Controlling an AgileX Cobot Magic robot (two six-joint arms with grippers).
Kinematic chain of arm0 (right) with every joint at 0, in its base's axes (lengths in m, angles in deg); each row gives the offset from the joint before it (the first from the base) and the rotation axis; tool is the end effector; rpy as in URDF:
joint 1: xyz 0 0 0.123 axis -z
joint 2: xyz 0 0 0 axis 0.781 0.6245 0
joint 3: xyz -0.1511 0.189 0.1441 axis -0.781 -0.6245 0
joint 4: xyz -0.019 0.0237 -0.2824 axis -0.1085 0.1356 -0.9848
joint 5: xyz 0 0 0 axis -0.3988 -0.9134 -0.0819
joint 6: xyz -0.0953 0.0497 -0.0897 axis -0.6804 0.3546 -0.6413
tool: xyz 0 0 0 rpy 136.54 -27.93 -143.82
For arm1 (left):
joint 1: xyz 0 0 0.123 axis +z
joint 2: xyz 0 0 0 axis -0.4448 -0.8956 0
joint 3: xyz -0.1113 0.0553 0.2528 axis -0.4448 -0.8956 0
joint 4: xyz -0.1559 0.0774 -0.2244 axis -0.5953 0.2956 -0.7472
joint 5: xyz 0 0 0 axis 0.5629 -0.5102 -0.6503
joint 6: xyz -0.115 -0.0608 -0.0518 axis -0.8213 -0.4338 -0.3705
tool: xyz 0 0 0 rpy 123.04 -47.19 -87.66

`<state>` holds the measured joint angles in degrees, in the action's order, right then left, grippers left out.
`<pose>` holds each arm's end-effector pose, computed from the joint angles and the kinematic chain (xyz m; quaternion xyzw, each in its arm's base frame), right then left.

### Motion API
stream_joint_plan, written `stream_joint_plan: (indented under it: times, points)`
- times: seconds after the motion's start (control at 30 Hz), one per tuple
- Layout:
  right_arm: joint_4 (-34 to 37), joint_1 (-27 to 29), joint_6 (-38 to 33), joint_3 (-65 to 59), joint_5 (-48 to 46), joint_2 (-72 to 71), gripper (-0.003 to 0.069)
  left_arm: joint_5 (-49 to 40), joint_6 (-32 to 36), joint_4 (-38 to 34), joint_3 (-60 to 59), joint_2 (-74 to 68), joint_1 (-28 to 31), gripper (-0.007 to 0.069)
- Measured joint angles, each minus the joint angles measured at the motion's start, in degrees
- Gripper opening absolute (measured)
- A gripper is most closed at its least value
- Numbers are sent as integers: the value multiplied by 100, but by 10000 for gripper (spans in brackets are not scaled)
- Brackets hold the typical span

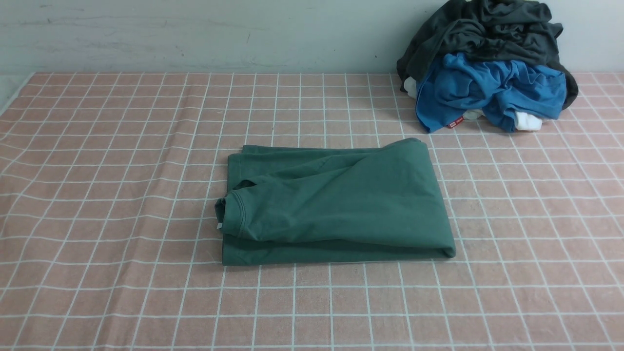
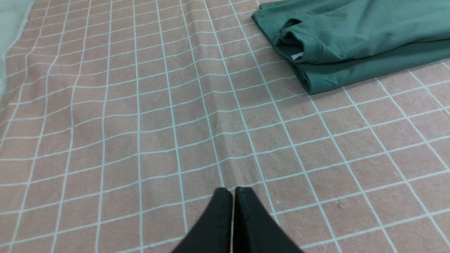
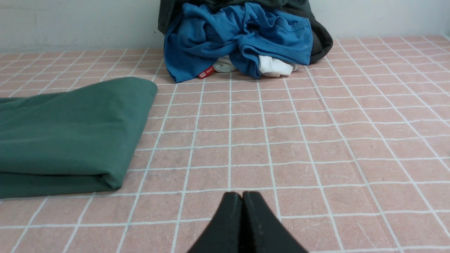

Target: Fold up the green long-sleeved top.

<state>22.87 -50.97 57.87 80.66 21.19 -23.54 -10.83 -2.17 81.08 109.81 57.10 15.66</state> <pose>0.1365 -0.0053 0.1605 0.0584 0.7946 0.0207 0.6040 0.0664 -0.0060 0.2739 0.1106 0.8404 -0.0031 0.5306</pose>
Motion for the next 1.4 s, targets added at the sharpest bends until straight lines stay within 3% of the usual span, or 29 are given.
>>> stream_joint_plan:
  times: [1.4]
  points:
    - [-1, 149, 24, 5, -7, 0, -14, 0, 0, -5, 0, 0, 0, -3]
